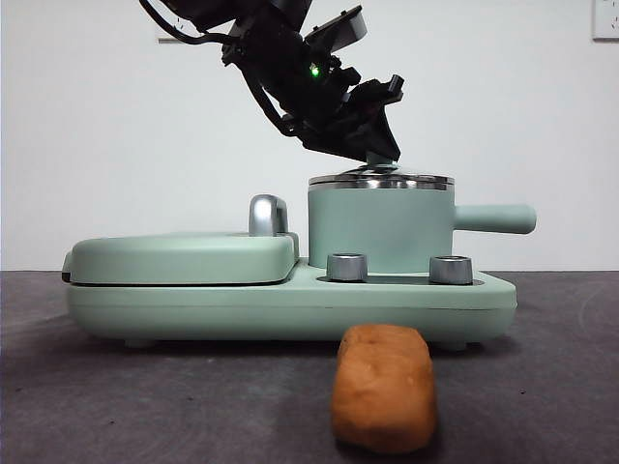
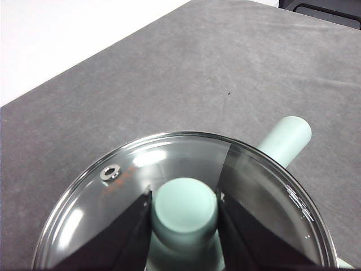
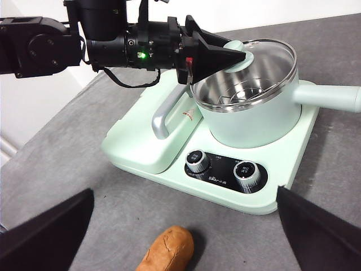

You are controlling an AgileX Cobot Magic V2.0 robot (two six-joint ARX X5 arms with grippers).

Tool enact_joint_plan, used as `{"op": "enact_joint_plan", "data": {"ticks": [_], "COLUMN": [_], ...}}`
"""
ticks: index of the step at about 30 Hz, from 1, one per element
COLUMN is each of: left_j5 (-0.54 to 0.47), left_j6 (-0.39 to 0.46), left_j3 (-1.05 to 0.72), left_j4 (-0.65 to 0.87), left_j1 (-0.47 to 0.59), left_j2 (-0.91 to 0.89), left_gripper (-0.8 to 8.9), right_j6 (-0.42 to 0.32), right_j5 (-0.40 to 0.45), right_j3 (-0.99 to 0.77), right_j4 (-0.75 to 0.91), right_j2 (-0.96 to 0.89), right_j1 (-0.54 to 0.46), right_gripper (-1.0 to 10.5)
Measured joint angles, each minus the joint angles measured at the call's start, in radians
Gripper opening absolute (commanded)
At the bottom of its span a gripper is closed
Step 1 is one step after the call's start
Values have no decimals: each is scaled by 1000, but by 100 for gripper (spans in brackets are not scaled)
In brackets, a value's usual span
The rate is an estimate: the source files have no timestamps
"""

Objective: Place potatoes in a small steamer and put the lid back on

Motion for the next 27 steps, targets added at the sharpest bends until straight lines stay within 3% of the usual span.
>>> {"op": "enact_joint_plan", "data": {"ticks": [4,16,22,27], "left_j5": [0,0,2,8], "left_j6": [3,2,3,10], "left_j3": [0,74,84,93], "left_j4": [1,-171,-250,-344], "left_j1": [0,0,0,8], "left_j2": [0,-37,-193,-317], "left_gripper": [5,6,6,6], "right_j6": [0,4,12,51], "right_j5": [0,0,10,87], "right_j3": [0,5,63,111], "right_j4": [0,-31,-86,-87], "right_j2": [0,29,133,239], "right_j1": [0,10,87,196], "right_gripper": [515,514,514,514]}}
